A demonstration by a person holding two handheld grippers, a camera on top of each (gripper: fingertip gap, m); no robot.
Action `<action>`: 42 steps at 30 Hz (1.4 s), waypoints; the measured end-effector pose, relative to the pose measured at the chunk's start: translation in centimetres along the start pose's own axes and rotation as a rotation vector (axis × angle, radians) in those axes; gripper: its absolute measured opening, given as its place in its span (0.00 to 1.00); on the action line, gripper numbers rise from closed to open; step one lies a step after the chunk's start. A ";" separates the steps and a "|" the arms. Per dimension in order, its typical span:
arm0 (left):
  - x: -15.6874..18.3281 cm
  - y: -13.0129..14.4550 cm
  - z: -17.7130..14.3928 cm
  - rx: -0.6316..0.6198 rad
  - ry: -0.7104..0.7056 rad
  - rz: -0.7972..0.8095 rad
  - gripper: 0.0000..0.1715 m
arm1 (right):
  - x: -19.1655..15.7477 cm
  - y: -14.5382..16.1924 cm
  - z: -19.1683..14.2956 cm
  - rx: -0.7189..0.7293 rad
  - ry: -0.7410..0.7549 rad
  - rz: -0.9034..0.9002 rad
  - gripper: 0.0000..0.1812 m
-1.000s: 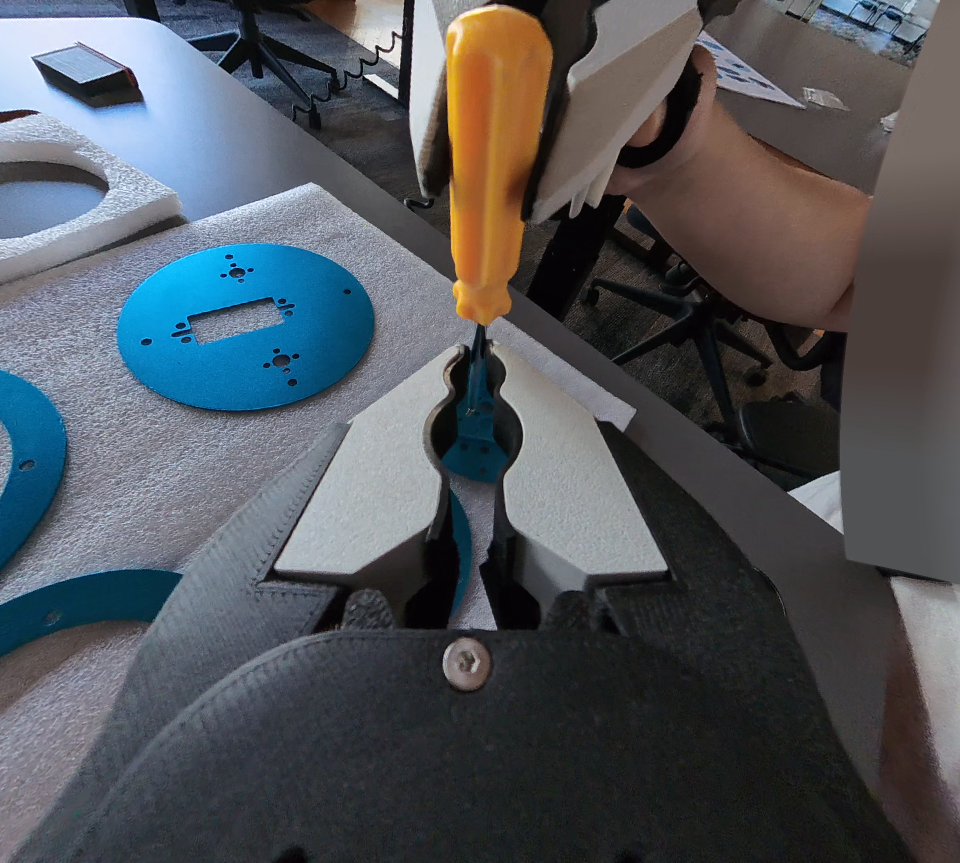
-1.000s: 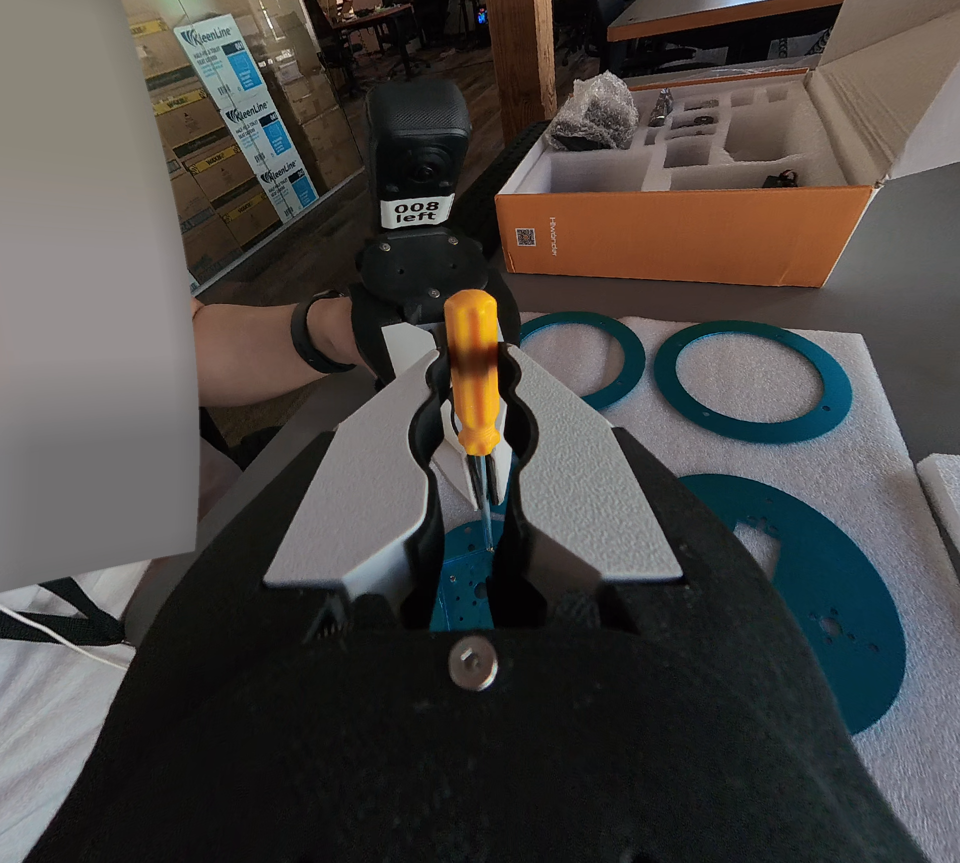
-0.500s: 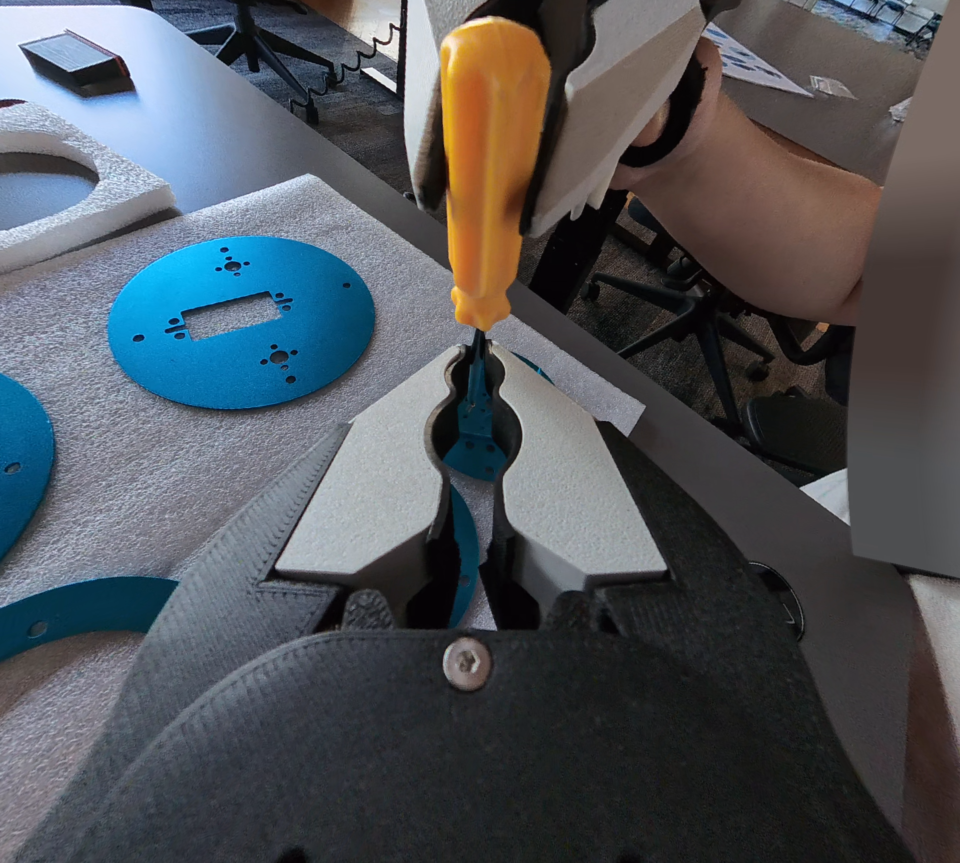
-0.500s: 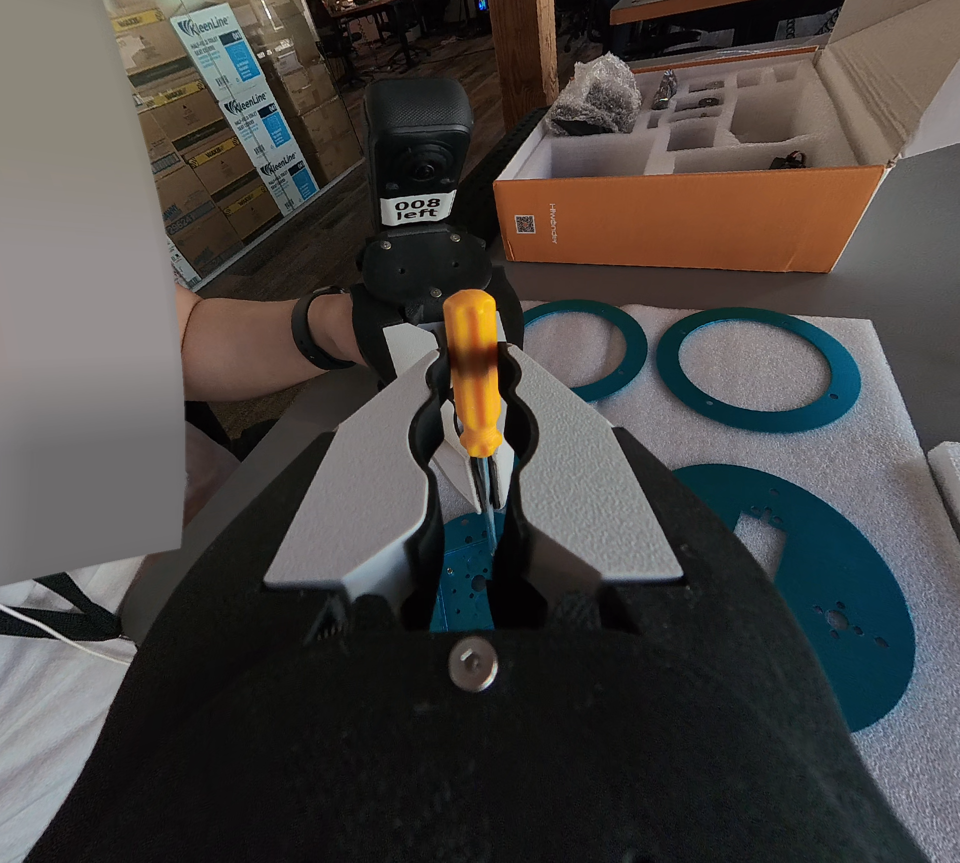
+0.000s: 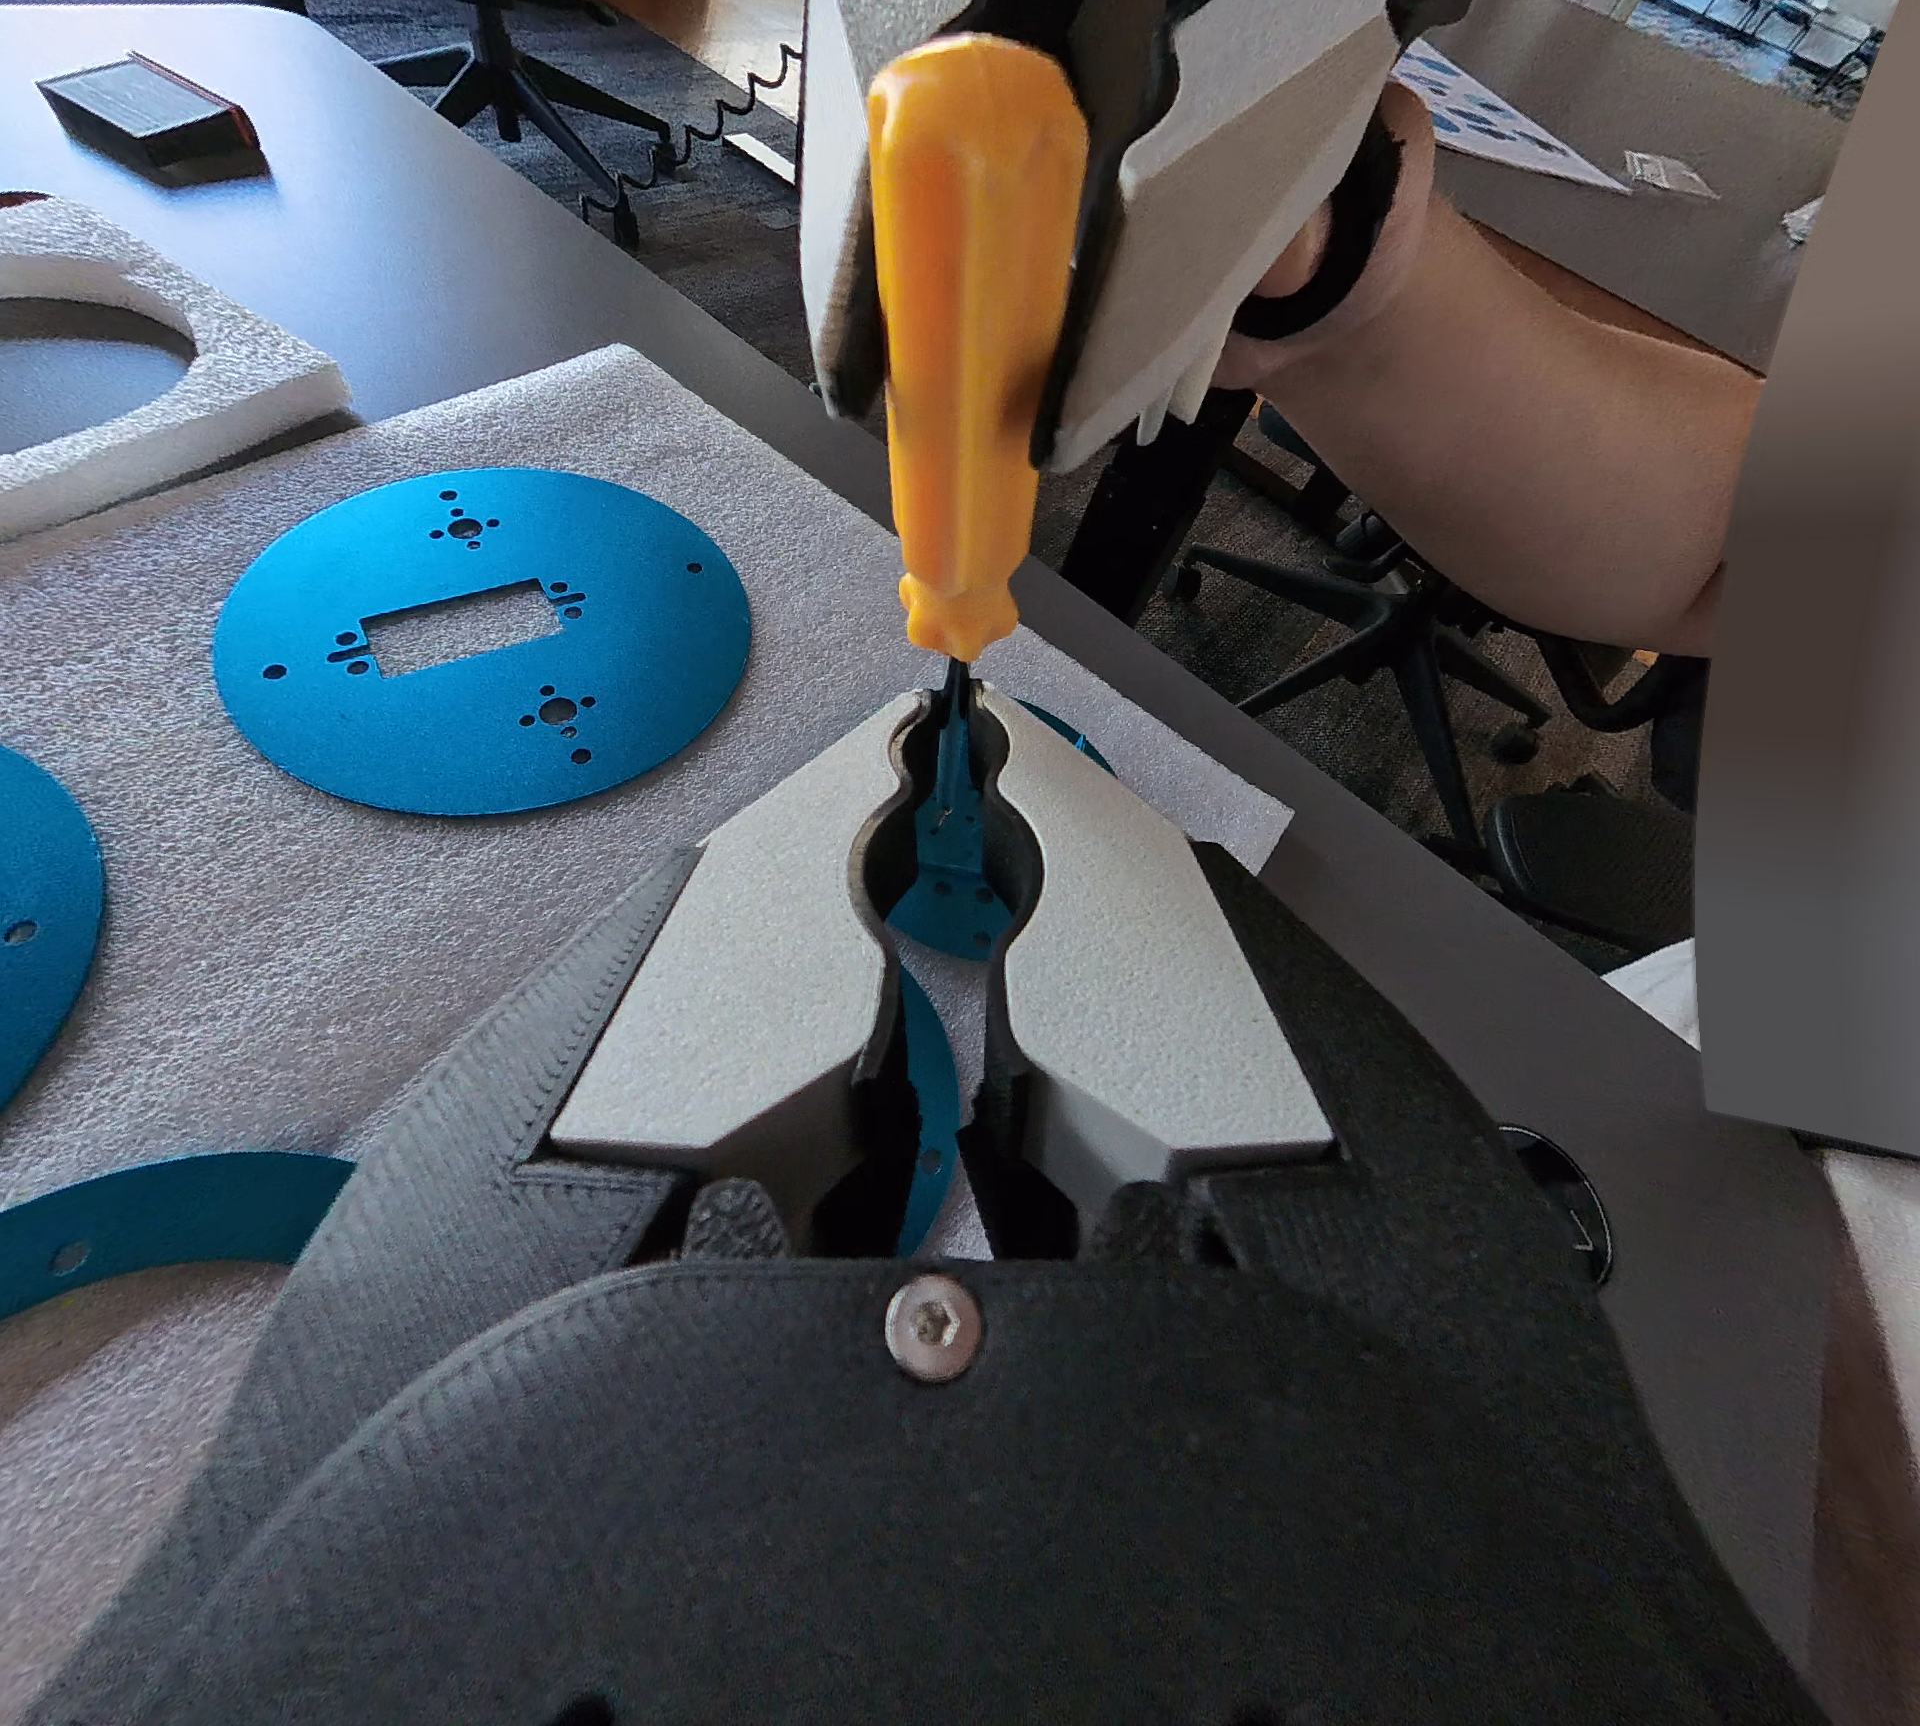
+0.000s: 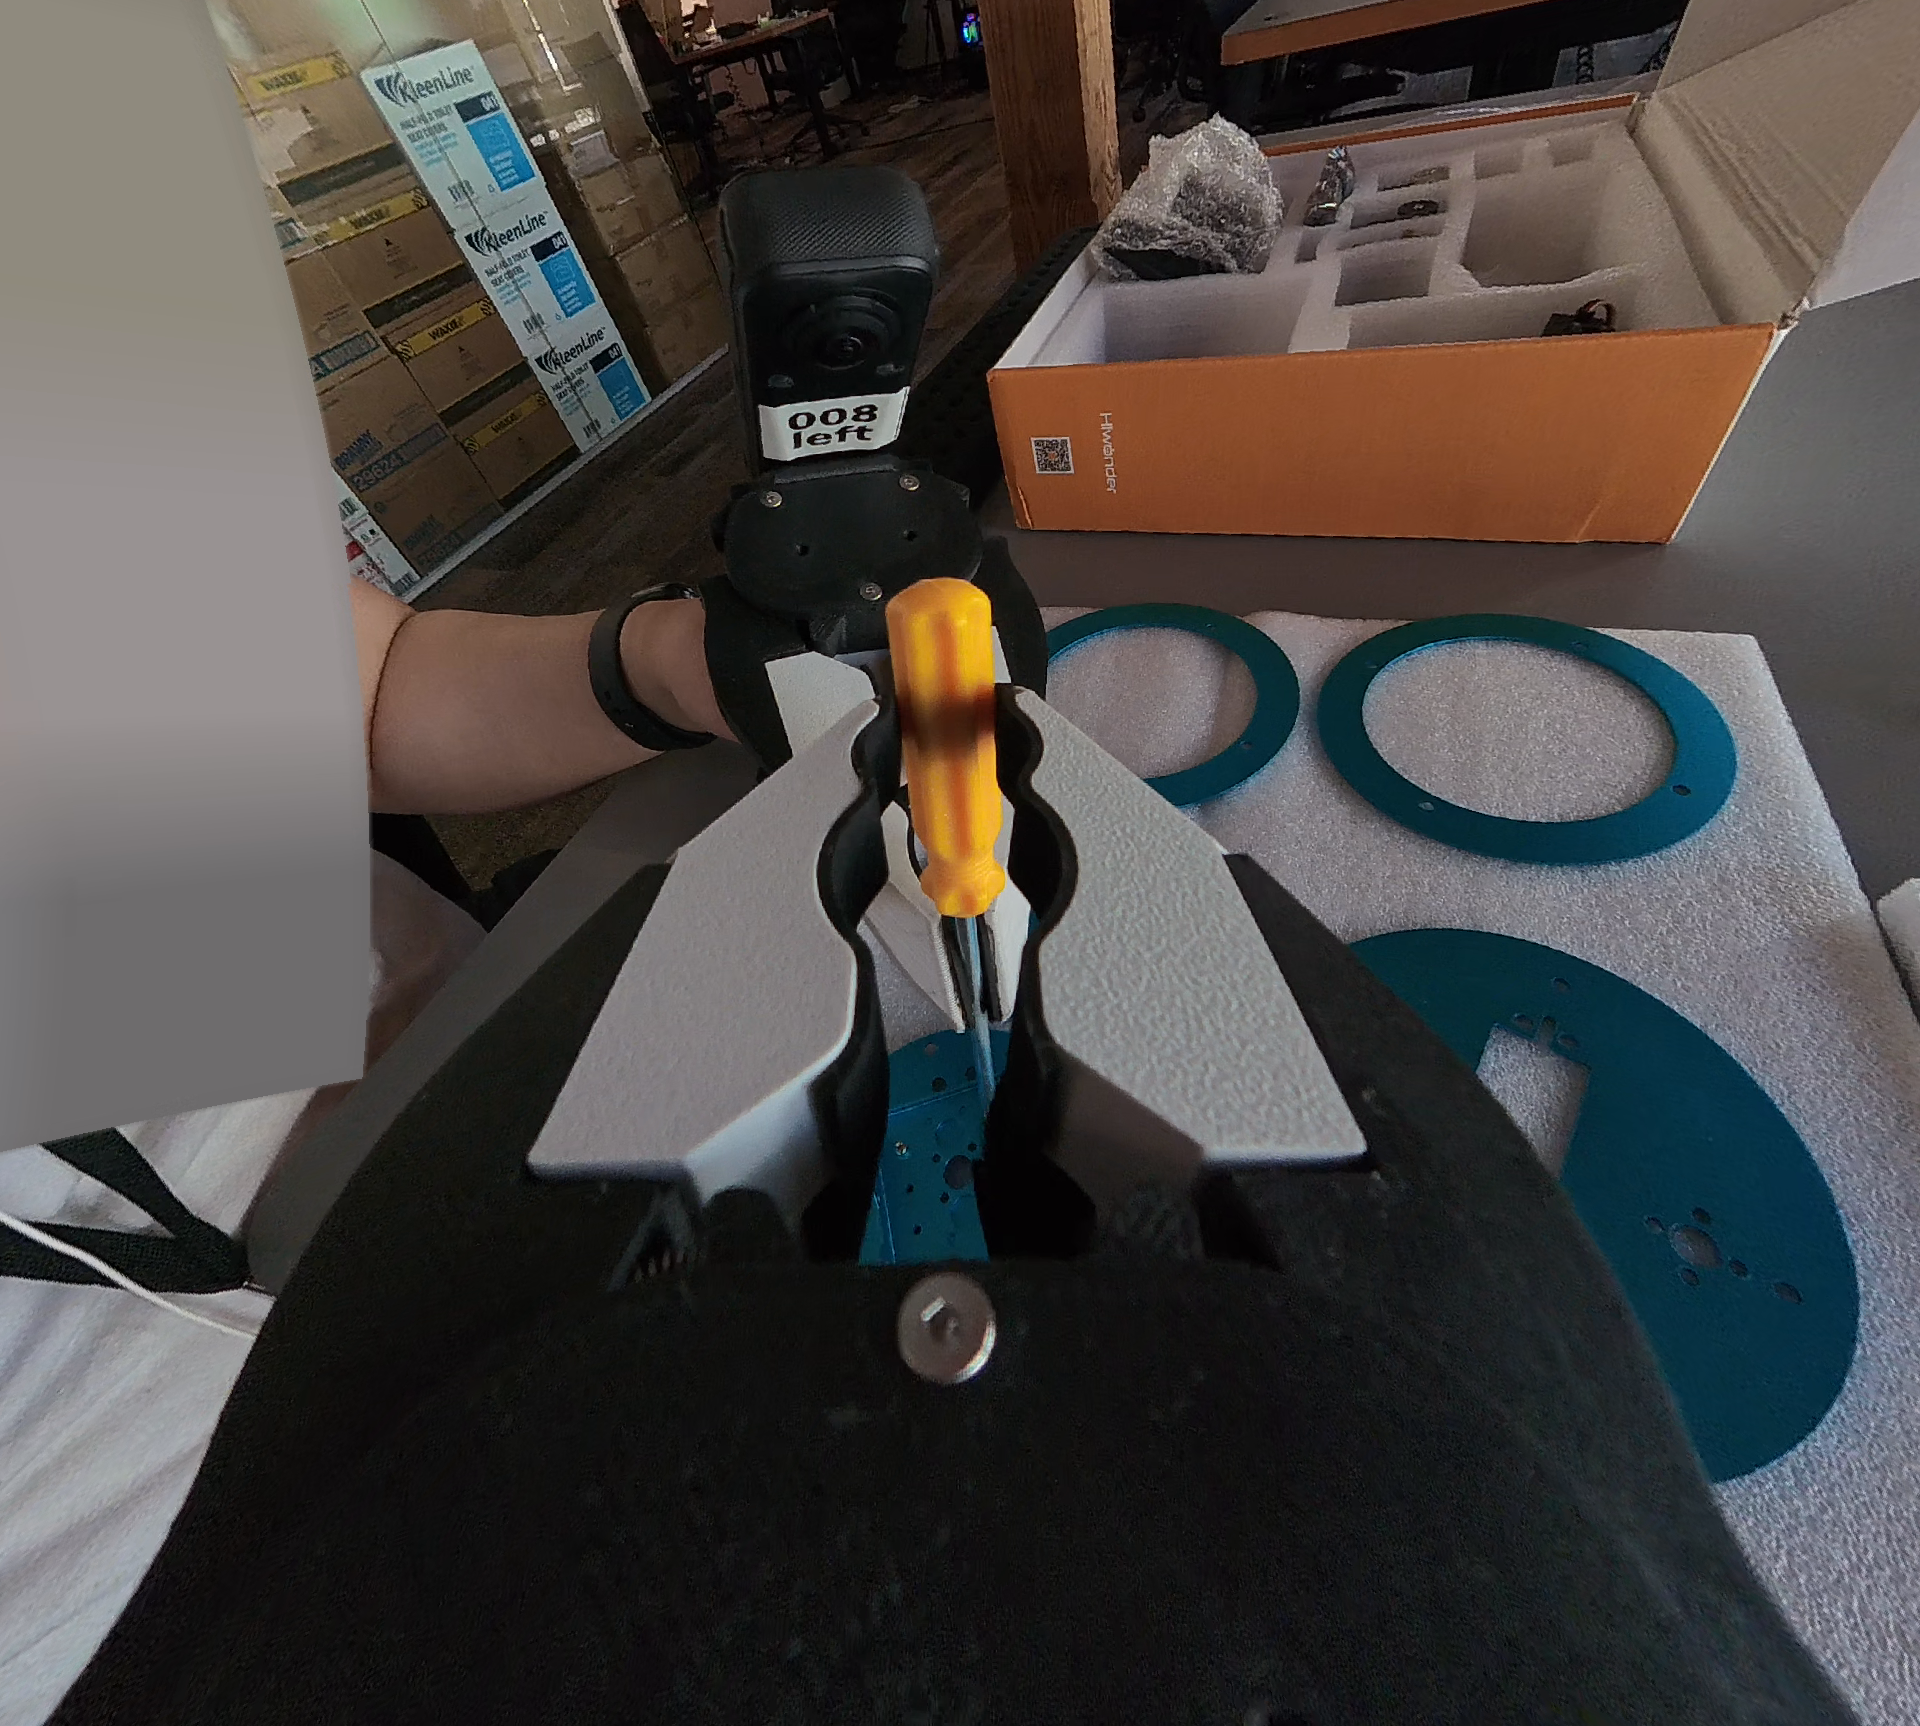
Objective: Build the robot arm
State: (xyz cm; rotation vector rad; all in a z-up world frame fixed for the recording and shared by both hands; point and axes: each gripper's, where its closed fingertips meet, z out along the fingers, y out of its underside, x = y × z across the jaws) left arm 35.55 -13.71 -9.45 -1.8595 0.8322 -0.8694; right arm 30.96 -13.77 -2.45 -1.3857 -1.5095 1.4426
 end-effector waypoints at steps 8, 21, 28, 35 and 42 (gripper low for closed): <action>-0.1 0.2 0.0 -0.004 -0.004 0.002 0.02 | 0.0 0.2 -0.1 0.003 -0.001 0.001 0.09; 0.0 0.4 0.2 -0.010 0.005 -0.005 0.02 | 0.0 0.4 -0.3 0.017 -0.006 0.001 0.09; 0.0 0.4 0.3 -0.007 0.006 0.004 0.02 | -0.1 0.4 -0.5 0.043 0.002 -0.014 0.09; 0.2 0.4 0.5 -0.010 0.006 0.030 0.02 | -0.3 0.5 -1.1 0.079 0.055 -0.067 0.09; 0.3 0.4 0.6 -0.016 0.013 0.035 0.02 | -0.4 0.5 -1.8 0.155 0.132 -0.086 0.09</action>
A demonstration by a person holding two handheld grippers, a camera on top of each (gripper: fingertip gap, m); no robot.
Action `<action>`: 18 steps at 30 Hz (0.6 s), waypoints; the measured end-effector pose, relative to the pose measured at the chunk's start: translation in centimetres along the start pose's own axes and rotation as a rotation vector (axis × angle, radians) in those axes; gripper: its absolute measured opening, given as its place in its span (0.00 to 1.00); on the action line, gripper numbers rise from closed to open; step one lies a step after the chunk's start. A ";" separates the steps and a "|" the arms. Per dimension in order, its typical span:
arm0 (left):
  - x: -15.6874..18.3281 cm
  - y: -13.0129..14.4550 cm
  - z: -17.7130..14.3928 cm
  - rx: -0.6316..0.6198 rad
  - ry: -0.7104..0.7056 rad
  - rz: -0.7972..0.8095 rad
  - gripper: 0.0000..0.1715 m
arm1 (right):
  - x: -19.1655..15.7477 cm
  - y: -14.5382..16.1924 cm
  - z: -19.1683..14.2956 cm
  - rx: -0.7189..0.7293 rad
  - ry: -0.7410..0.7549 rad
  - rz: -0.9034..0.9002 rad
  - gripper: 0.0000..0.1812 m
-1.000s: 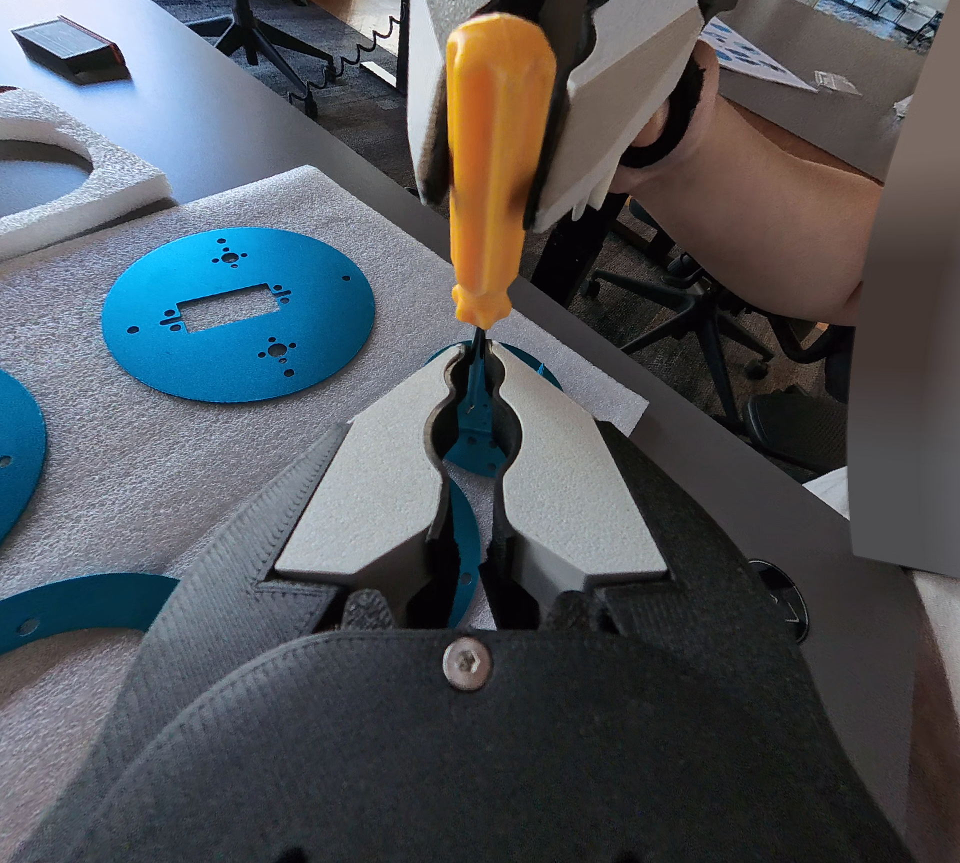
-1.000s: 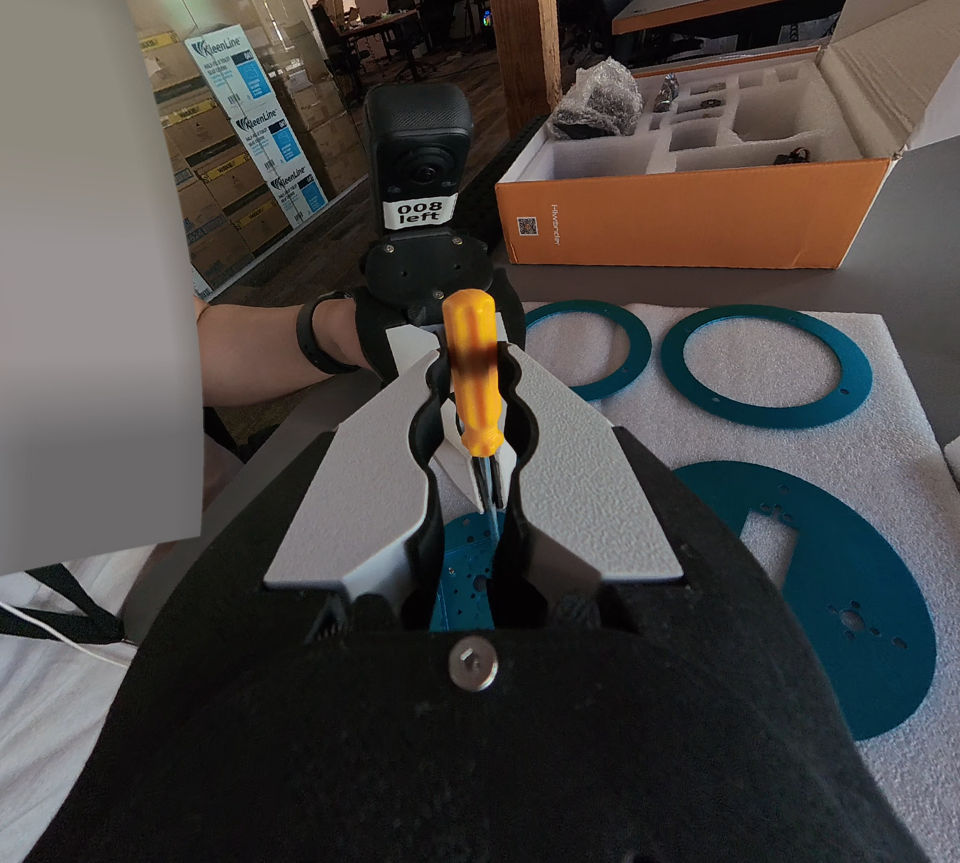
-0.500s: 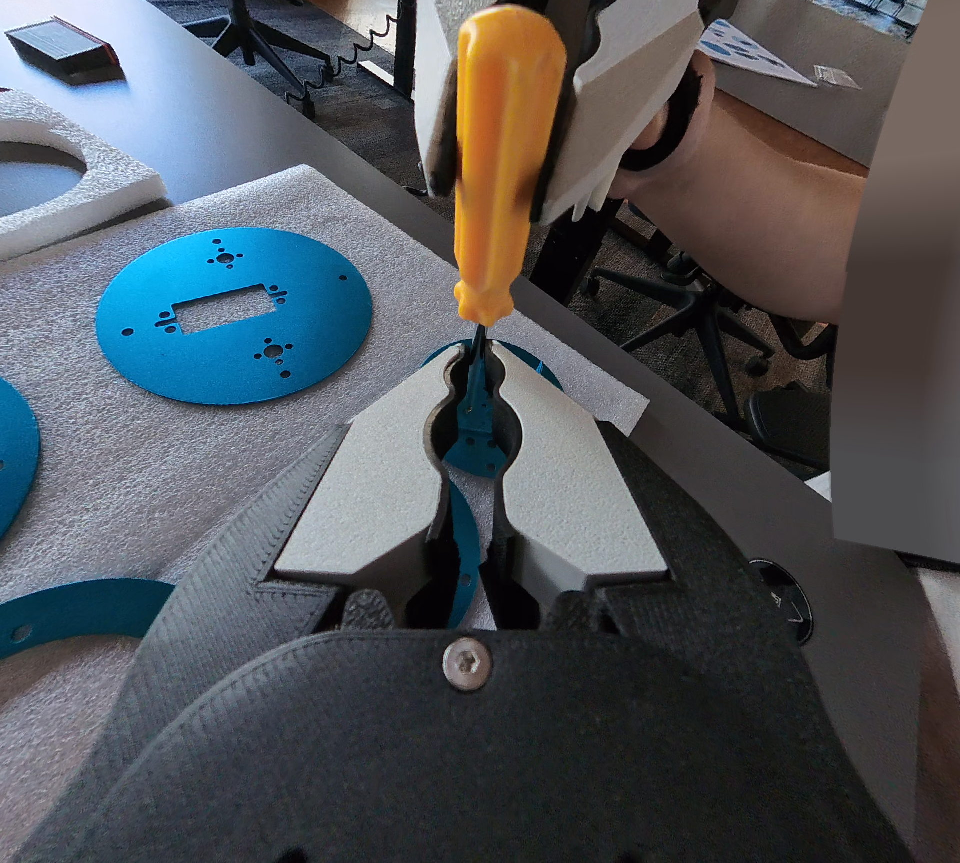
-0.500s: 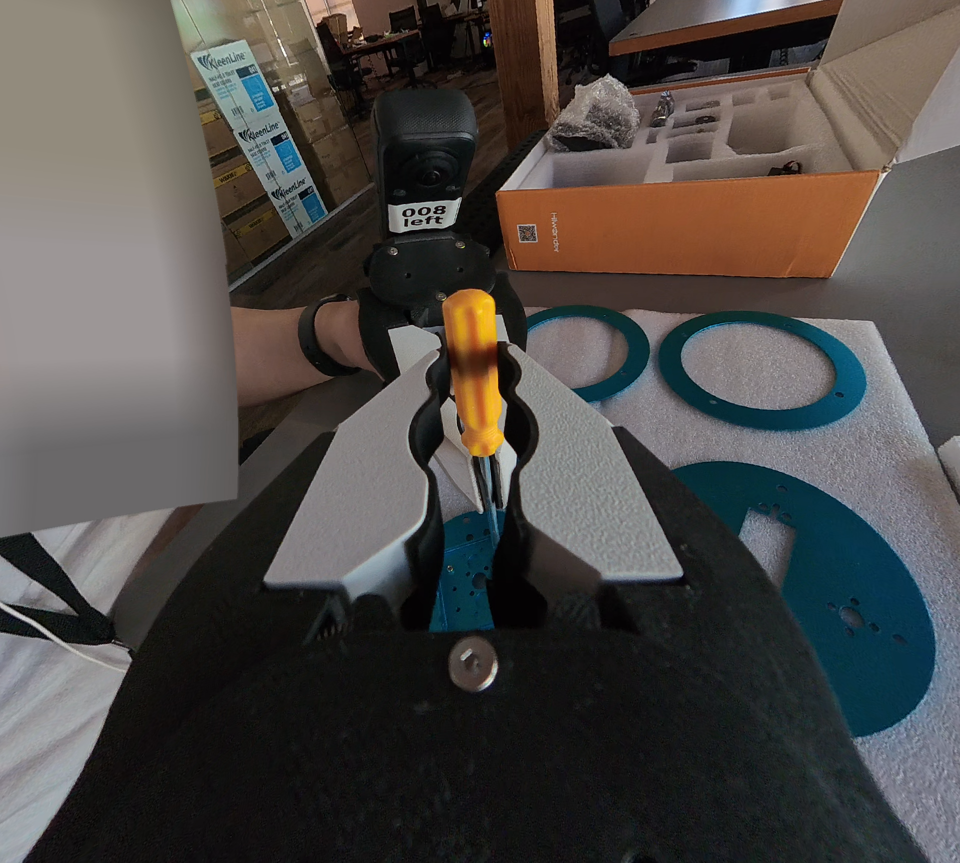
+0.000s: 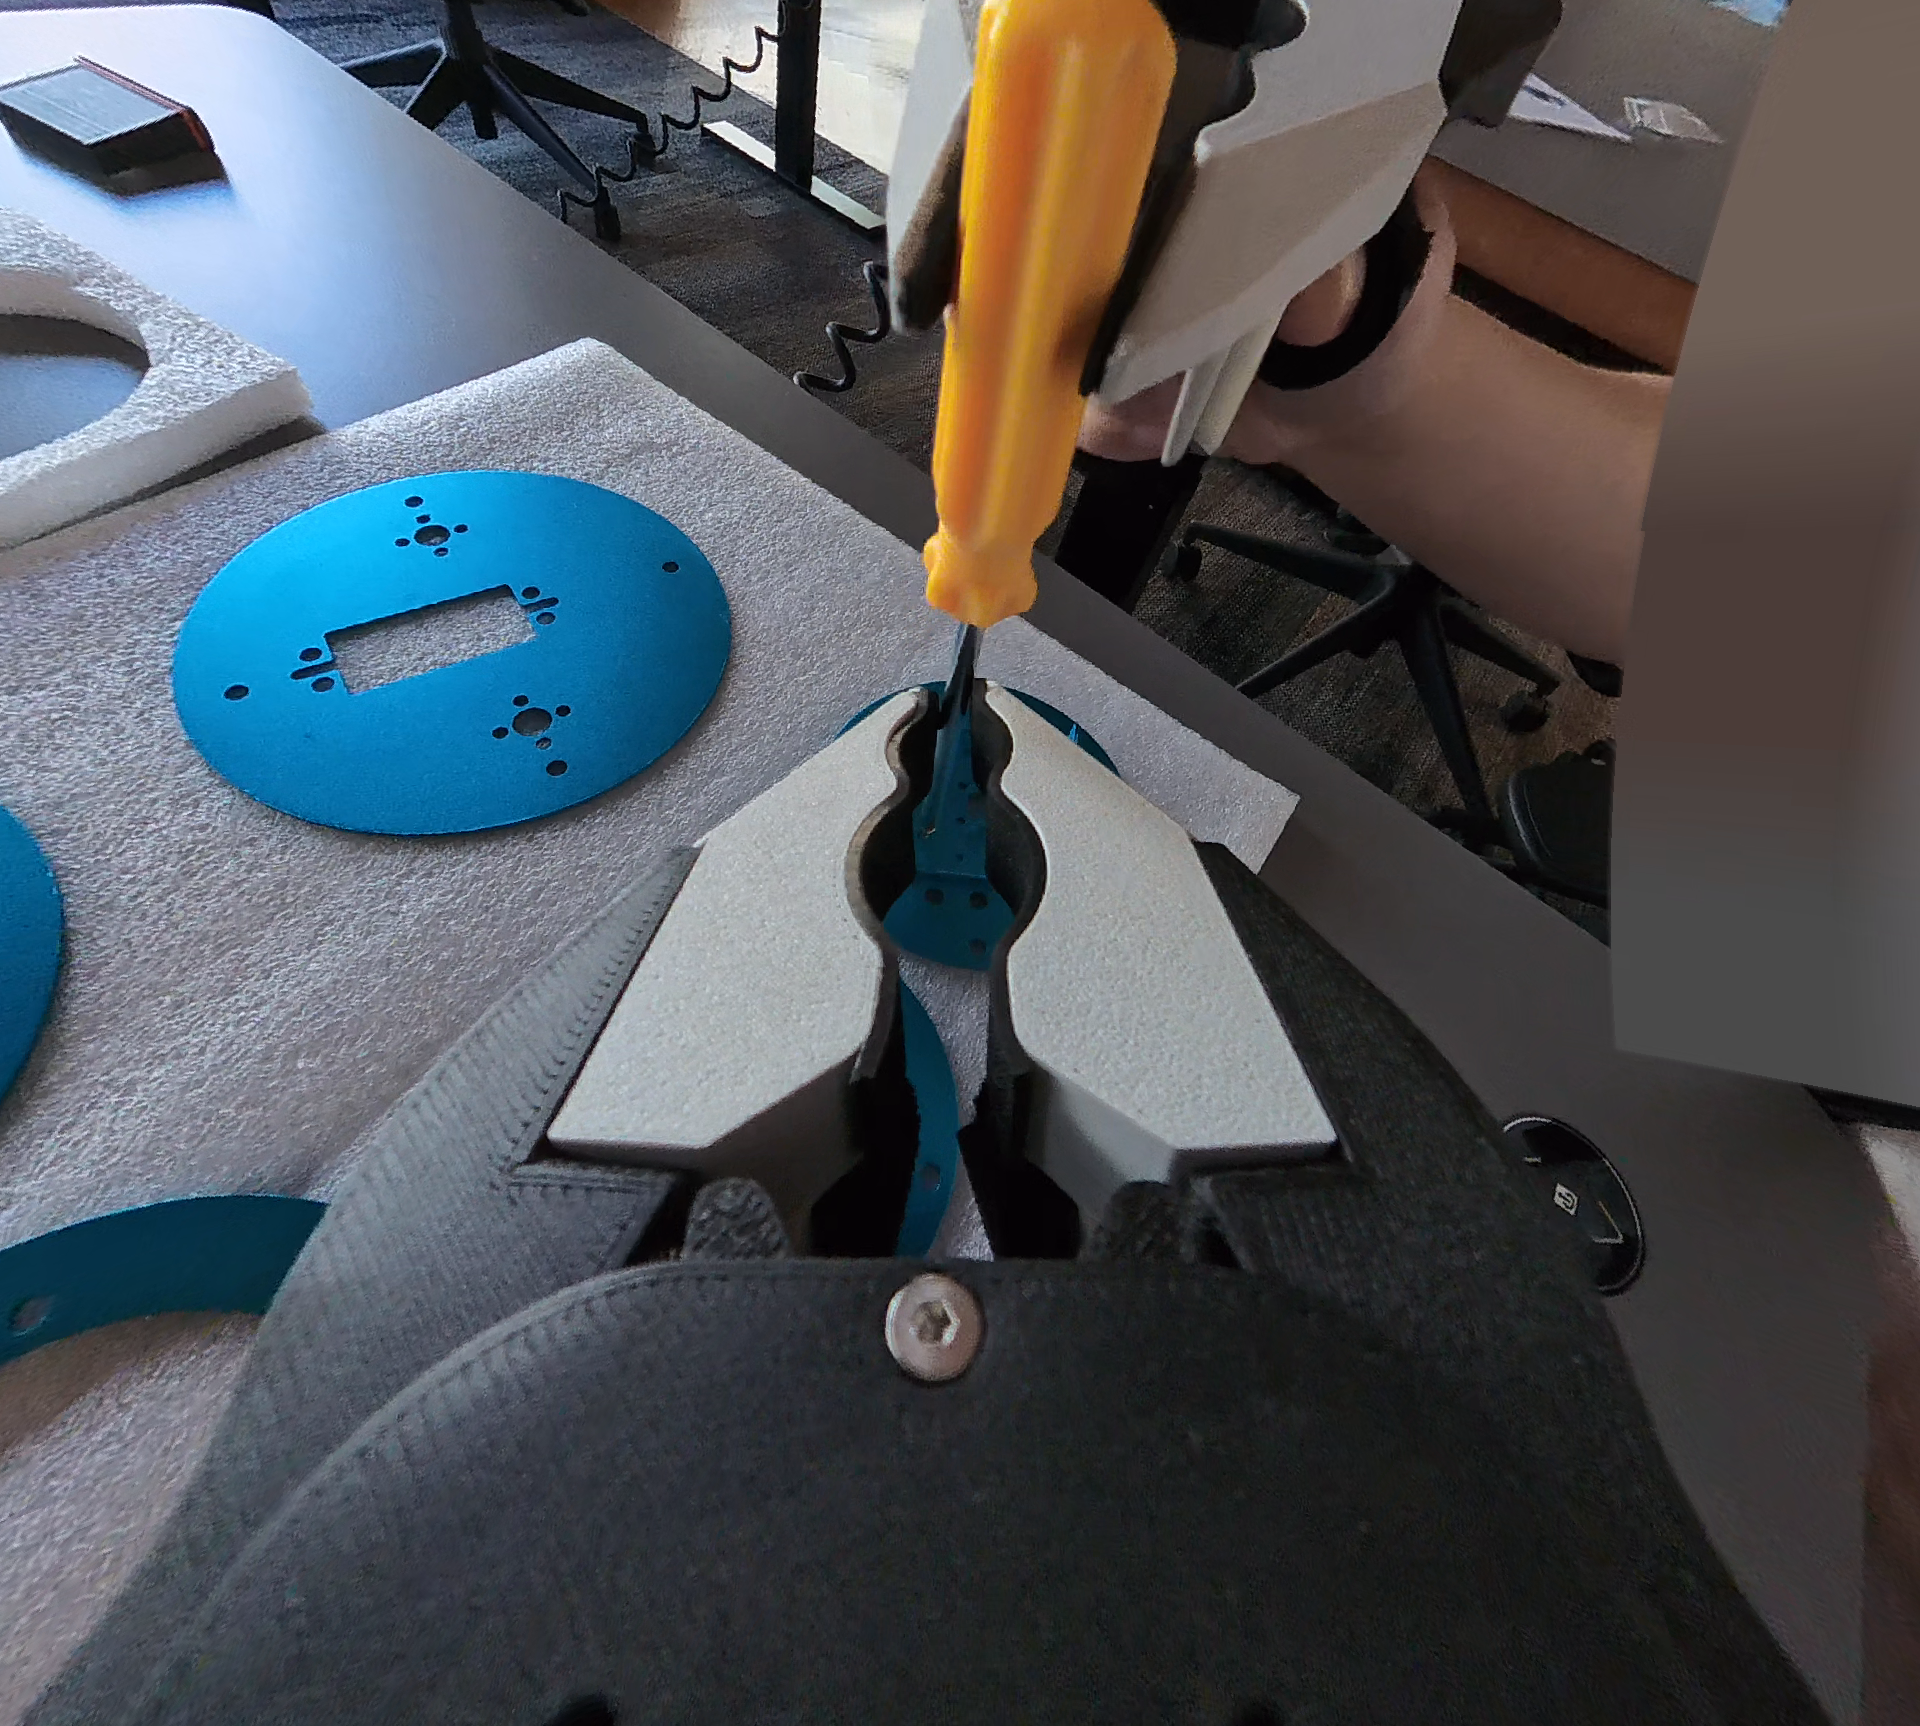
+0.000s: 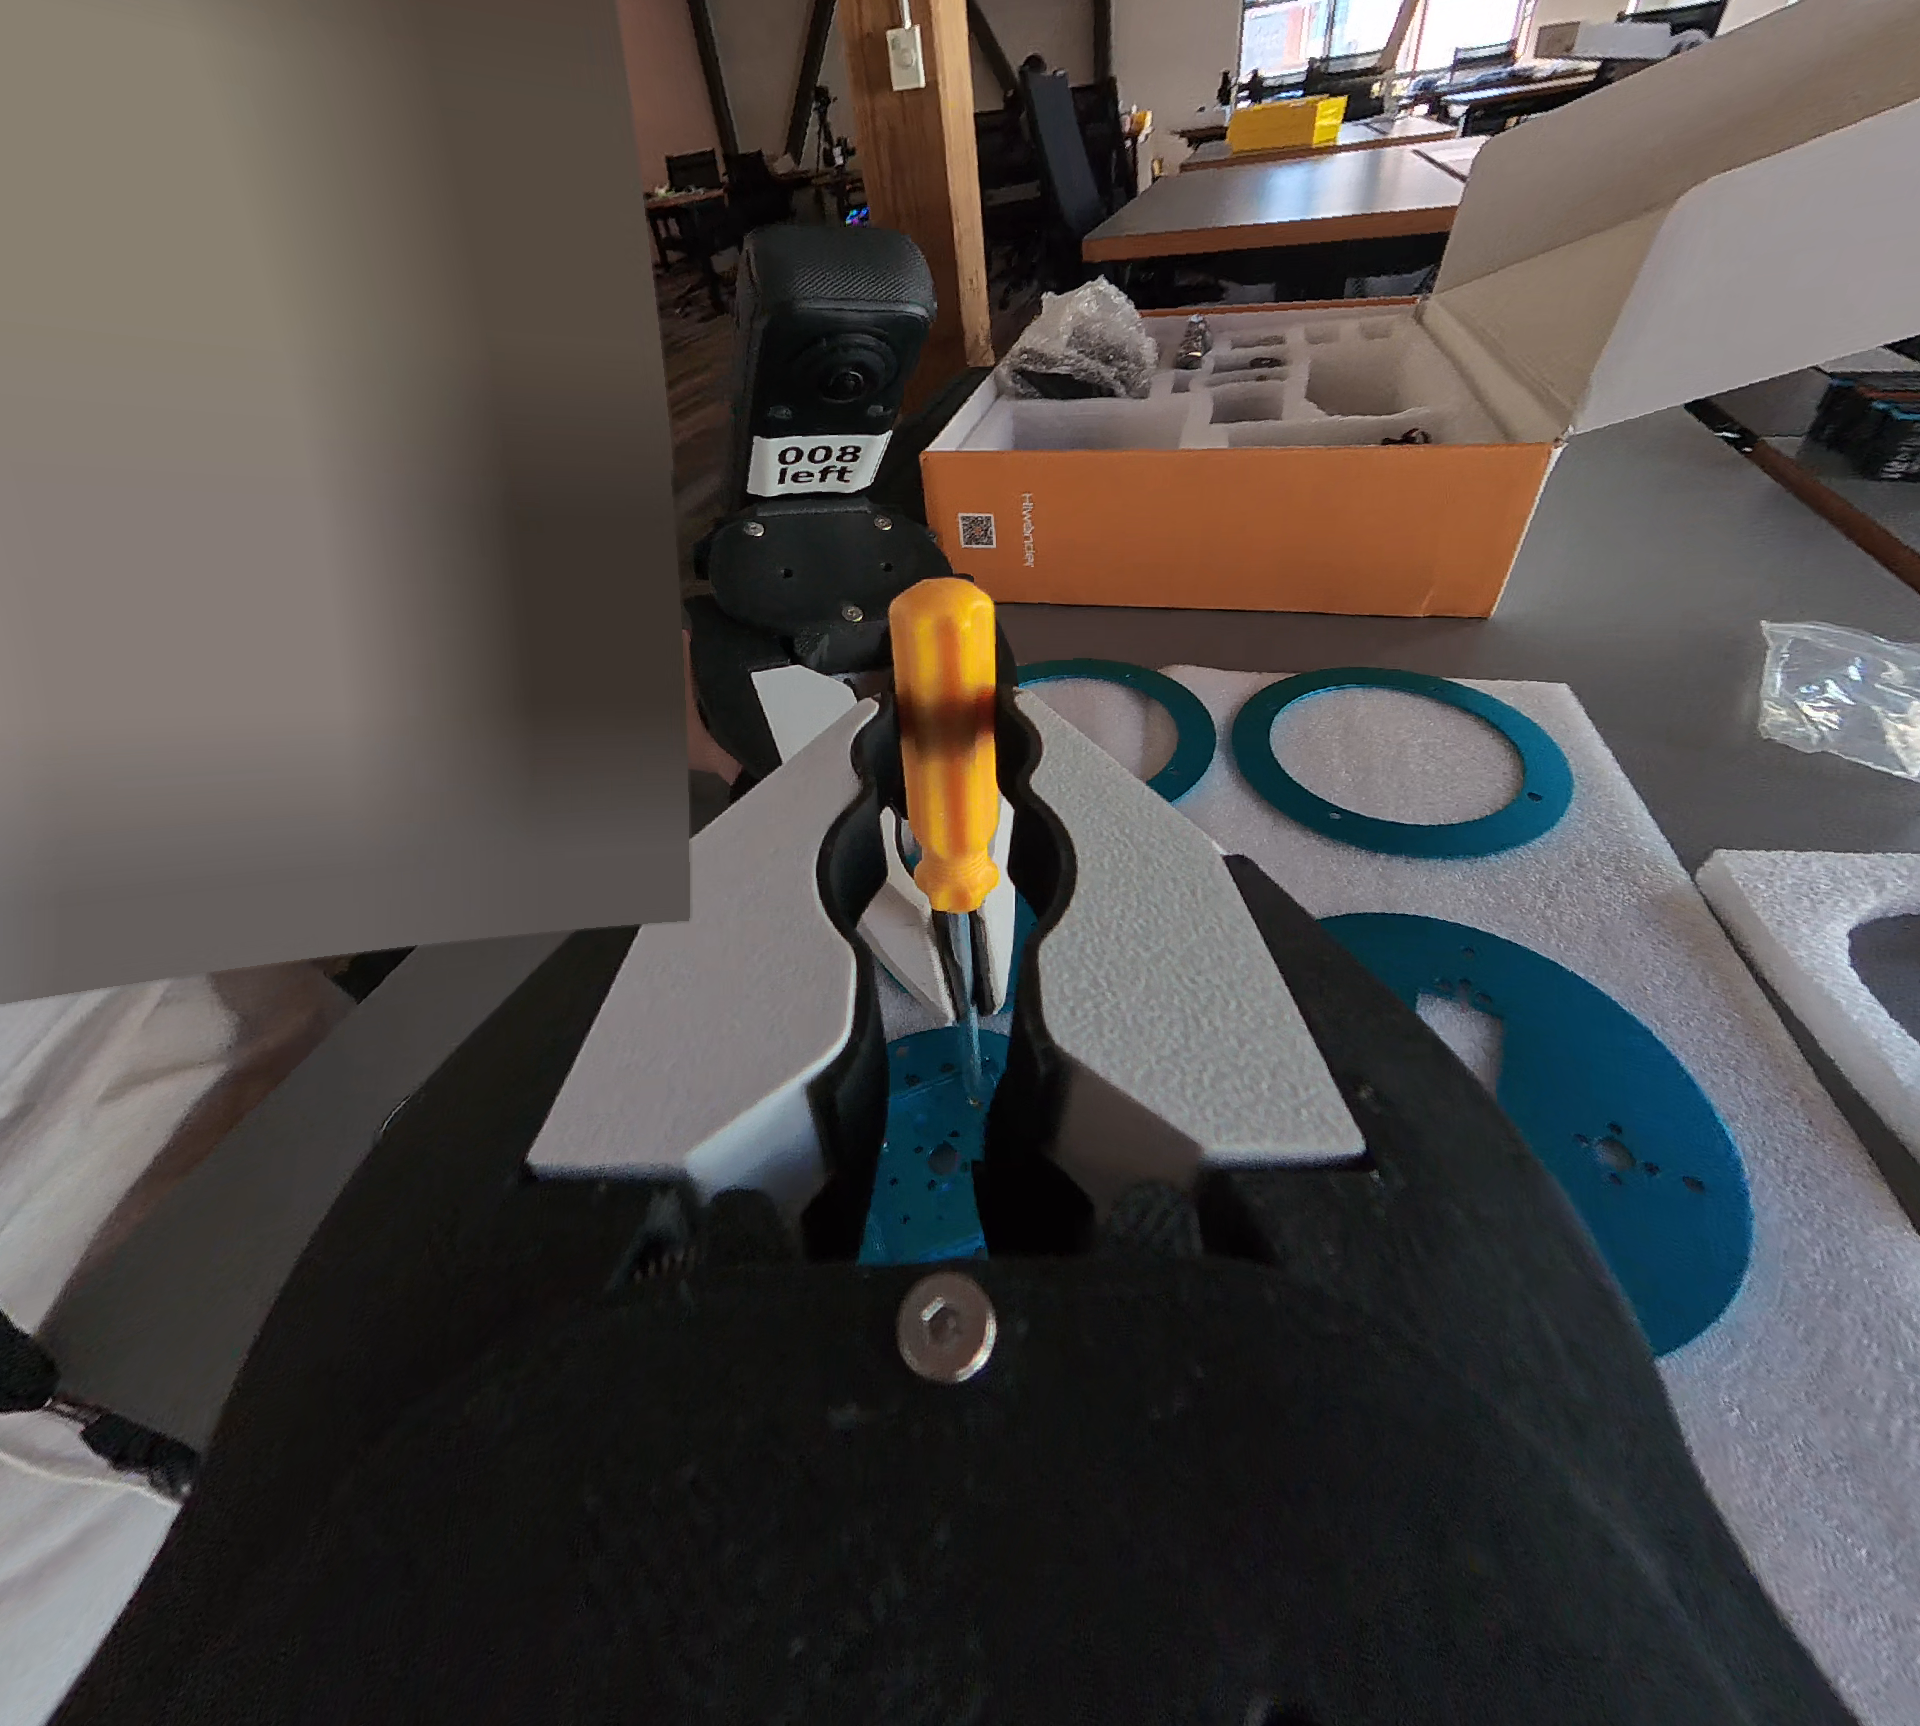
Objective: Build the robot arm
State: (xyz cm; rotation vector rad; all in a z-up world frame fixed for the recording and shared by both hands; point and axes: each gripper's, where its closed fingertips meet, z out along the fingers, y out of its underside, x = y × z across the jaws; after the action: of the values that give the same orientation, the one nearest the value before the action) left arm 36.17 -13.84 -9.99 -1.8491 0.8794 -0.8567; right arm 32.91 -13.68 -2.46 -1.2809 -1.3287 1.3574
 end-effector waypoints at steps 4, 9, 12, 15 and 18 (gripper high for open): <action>-0.2 0.1 0.0 0.003 -0.001 -0.015 0.06 | 0.1 0.0 -0.1 0.015 0.044 -0.011 0.09; 0.3 -0.9 -0.9 0.060 0.024 -0.003 0.15 | 0.1 0.0 -0.1 0.020 0.065 -0.025 0.09; 0.8 -2.6 -1.8 0.148 0.051 0.004 0.14 | 0.1 0.0 -0.1 0.016 0.076 -0.039 0.09; 0.9 -3.5 -1.9 0.164 0.053 0.018 0.13 | 0.1 0.0 -0.1 0.018 0.091 -0.045 0.09; 0.8 -3.8 -1.4 0.149 0.018 0.072 0.13 | 0.2 0.0 -0.2 0.031 0.110 -0.042 0.09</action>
State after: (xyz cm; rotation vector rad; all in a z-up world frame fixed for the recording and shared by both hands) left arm 36.27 -13.75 -5.82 -1.6734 0.8648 -0.8719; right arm 33.07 -13.41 -2.43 -1.2819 -1.2476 1.2555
